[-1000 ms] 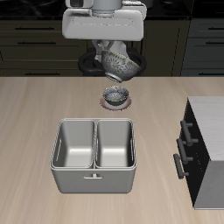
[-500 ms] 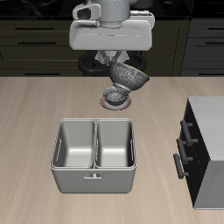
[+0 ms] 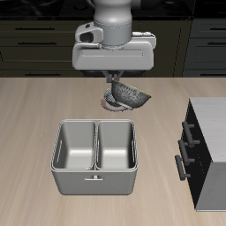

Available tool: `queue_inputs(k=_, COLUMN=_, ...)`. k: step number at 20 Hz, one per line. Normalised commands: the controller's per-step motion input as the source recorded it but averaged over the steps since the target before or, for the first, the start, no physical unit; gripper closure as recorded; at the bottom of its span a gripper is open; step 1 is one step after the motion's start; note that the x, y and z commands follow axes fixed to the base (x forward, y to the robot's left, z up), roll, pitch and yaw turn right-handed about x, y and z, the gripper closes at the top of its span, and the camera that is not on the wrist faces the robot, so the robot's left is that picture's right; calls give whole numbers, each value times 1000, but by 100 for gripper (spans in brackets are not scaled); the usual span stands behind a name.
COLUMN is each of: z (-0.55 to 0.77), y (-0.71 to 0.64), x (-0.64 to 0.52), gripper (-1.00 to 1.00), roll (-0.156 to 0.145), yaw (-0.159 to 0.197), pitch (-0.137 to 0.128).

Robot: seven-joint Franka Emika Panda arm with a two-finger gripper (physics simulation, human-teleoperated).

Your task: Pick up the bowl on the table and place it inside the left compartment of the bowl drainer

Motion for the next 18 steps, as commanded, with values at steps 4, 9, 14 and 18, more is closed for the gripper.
queue_inputs(k=4, z=-352, y=-66, x=94, gripper=100, roll=-7, yaw=3, pitch=44)
queue_inputs(k=9, z=-269, y=-75, x=39, gripper=100, roll=-11, yaw=5, pitch=35)
queue_inputs(k=14, z=-299, y=6, x=39, gripper=100, roll=-4, yaw=8, pitch=36)
queue_inputs(k=18, z=-227, y=-10, x=60, gripper=100, roll=-1, yaw=-4, pitch=32)
